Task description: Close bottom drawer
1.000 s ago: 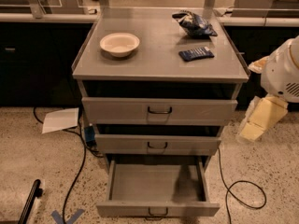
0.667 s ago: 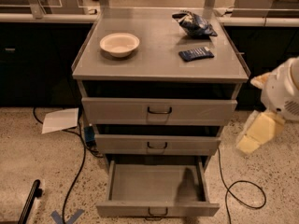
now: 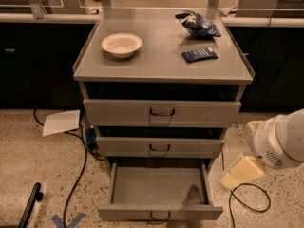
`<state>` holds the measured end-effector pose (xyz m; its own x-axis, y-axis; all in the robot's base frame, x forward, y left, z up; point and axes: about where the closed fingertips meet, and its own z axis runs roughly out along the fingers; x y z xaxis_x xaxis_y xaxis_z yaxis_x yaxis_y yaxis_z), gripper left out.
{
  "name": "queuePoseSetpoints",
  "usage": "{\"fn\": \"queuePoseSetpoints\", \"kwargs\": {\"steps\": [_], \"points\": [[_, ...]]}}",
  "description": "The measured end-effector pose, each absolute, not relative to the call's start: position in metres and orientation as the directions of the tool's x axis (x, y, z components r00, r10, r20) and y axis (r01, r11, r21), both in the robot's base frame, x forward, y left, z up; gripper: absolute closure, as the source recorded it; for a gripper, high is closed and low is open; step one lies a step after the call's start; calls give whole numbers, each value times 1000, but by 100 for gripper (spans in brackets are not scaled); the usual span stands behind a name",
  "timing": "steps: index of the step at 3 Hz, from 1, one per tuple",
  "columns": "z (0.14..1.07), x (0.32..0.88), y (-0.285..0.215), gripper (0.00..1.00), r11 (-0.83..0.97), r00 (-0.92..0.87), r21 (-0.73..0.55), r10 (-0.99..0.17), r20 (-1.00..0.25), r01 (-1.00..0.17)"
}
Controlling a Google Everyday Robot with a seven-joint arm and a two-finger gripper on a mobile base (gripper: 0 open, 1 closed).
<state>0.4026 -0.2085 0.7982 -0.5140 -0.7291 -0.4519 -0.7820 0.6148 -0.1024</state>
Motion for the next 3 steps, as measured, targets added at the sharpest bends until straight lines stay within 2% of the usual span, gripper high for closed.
{"fn": "queuePoseSetpoints", "kwargs": {"steps": [1,3], "points": [[750,397,-196,27,637,-564,-21,-697,-444,-771],[750,397,-196,73,637,-564,-21,-697,-444,-771]]}}
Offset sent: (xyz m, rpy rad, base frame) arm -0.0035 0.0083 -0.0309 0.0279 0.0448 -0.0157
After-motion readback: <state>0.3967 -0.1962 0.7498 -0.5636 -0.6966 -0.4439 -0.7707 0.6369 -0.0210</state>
